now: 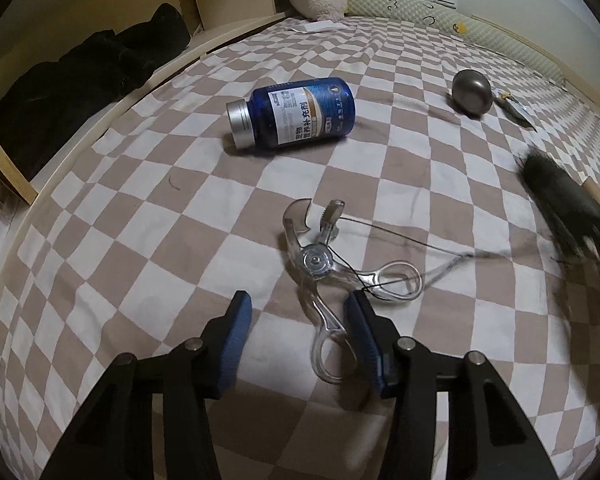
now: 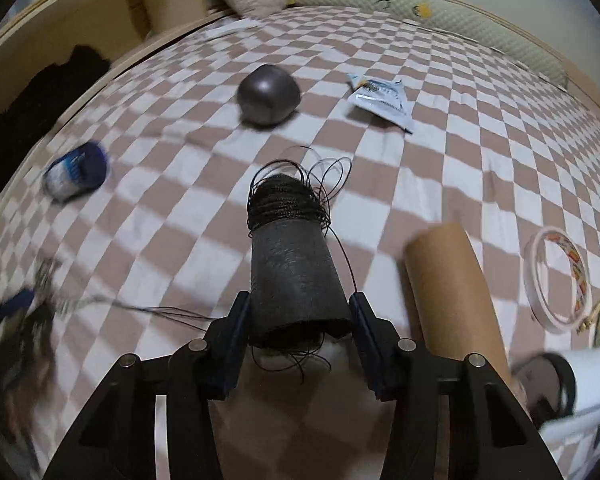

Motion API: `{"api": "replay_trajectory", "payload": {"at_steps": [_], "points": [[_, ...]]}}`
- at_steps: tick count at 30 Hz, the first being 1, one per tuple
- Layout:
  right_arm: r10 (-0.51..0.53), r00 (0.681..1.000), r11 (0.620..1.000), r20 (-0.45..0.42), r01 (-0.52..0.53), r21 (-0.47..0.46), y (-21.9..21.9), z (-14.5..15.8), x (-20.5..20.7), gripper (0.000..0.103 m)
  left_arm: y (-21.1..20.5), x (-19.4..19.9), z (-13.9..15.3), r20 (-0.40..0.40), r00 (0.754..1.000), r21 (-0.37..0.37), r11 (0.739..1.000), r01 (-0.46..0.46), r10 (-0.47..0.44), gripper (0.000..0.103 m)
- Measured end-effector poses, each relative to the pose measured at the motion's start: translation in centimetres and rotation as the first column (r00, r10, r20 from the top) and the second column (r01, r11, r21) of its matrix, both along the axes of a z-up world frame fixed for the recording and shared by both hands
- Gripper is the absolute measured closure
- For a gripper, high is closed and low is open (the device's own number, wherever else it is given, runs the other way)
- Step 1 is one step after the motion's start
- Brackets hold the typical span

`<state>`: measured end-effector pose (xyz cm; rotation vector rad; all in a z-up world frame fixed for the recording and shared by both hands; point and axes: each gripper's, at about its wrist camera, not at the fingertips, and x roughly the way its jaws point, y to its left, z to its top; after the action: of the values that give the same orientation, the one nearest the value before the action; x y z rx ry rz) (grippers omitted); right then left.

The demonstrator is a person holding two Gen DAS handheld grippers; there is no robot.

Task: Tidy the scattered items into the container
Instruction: 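Grasp the black cable-wrapped cylinder with the right tool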

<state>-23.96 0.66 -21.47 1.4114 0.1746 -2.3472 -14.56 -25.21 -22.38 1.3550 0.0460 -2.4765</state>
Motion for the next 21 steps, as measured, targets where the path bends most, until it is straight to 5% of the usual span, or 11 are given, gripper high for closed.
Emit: {"api": "replay_trajectory", "payload": {"at_steps": [10,17,21], "points": [[0.143,0.987,0.976,0.070,-0.153,0.158,4.5,1.3,7.8,0.054,-0.4,-0.6,0.1,-0.005,0.999,-0.014,0.999,-0.036,0.036,0.060],[0.201,0.972,0.940,0.124,-0.227,0.254,7.7,2.0,13.0,0.054,-0.4,-0.8,0.2,0.005,1.000,-0.011,1.000,-0.012,0.012,0.088],[0.191,0.970,0.940,0.151,-0.225,0.255,9.6,2.3,15.2,0.054,-0.2,-0.1,0.4,0.009,1.000,0.004,1.000,0.024,-0.024,0.089]]}}
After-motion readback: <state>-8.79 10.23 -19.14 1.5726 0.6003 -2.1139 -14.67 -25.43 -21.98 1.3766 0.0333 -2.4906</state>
